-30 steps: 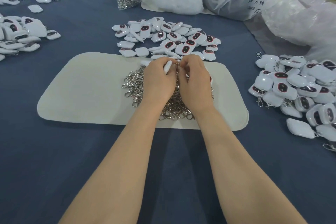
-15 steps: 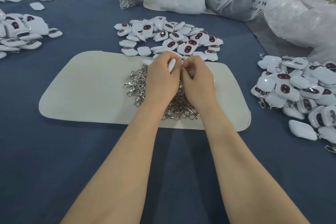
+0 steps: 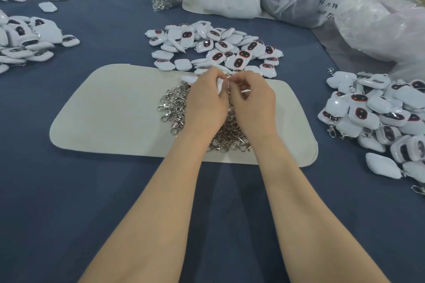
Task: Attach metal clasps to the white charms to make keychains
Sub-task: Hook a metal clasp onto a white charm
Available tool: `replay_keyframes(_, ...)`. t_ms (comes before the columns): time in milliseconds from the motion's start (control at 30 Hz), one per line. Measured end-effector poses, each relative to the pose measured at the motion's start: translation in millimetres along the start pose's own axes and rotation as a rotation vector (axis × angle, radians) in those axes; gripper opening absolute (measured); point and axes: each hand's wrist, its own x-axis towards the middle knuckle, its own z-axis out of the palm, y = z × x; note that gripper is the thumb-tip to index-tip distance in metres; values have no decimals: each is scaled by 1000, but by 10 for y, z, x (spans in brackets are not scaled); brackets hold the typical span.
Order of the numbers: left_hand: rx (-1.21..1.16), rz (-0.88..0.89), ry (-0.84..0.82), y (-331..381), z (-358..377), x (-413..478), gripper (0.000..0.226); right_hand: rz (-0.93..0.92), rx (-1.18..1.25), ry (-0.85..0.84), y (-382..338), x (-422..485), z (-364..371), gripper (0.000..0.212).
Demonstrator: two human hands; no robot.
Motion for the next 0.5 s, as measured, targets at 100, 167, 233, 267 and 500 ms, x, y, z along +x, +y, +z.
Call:
replay_keyframes(100,-21,-18,18,2,5,5,9,57,24,-30,13,9,4,13)
replay_keyframes(167,-63,-32,33,1,11,8,10,85,47,-57,10,13,4,11)
replay_keyframes(233,-92,-45,44,3,14,9,10,109,78,-64,5,17,-2,10)
replay_keyframes(267,-104,-52,47,3,15,12,9,120,101,-59,4,18,-6,10)
replay_keyframes(500,-90,-45,-3,-34,38,16,7,152,143,26,-2,29,-14,14)
